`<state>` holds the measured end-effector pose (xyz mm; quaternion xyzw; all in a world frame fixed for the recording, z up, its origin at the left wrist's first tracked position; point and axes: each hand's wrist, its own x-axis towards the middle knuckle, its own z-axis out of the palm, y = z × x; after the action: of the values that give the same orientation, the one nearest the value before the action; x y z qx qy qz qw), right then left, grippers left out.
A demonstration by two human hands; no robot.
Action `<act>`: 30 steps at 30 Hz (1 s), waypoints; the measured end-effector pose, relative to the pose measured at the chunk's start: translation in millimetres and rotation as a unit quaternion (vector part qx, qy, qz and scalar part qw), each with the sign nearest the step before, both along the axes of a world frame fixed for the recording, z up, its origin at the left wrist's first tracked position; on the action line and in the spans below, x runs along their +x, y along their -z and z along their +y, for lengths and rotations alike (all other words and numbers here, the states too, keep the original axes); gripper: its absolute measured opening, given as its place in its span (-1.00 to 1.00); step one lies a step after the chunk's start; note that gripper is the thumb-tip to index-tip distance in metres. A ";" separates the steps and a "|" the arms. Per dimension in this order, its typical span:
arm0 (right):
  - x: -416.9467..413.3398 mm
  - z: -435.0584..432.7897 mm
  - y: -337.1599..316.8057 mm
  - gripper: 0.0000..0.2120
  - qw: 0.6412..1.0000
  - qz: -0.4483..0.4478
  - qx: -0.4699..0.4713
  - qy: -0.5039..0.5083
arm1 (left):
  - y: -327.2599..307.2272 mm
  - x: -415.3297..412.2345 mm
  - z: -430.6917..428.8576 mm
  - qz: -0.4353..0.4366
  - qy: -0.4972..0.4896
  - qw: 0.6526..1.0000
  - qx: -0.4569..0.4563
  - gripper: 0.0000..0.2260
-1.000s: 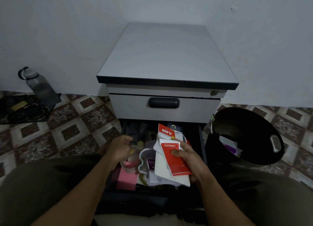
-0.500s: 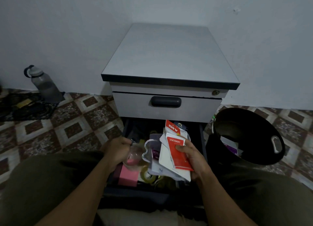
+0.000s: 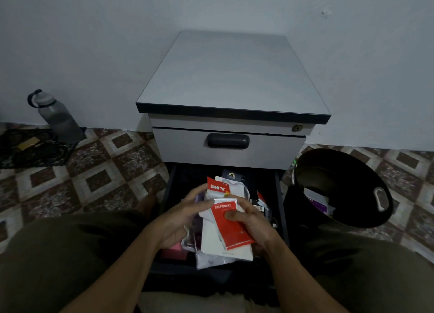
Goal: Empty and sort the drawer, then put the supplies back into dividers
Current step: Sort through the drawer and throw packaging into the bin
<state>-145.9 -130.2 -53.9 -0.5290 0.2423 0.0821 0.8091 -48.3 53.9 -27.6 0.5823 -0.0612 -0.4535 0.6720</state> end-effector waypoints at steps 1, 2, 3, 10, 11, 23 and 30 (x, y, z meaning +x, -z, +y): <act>0.7 2.4 -0.8 -0.55 1.000 -0.004 -0.001 -0.002 | 0.4 -1.8 -1.5 -0.019 0.004 1.000 0.005 -0.36; 1.4 4.2 -2.0 -0.57 1.000 -0.006 0.000 0.000 | 1.3 -3.7 -3.1 -0.039 0.005 0.999 0.011 -0.32; 1.7 5.1 -3.5 -0.59 1.000 -0.007 0.002 0.004 | 2.7 -4.6 -3.9 -0.056 0.010 0.998 0.015 -0.28; 0.4 7.0 -6.8 -0.62 1.000 -0.014 -0.014 0.001 | 6.0 -3.2 -3.0 -0.073 0.043 0.993 0.079 -0.44; 0.6 8.4 -6.2 -0.61 1.000 -0.016 -0.015 0.001 | 7.5 -3.4 -2.4 -0.068 0.042 0.994 0.078 -0.47; 3.2 22.7 -8.5 -0.46 0.996 -0.030 -0.088 0.020 | 12.2 0.8 5.2 -0.014 0.020 0.998 0.056 -0.41; 5.6 24.8 -6.6 -0.43 0.996 -0.029 -0.064 0.060 | 14.1 2.0 1.8 0.023 0.001 0.999 0.025 -0.39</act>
<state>-140.2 -105.3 -47.2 -0.5662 0.2554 0.0022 0.7837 -46.3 55.7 -41.6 0.5883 -0.0344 -0.4689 0.6578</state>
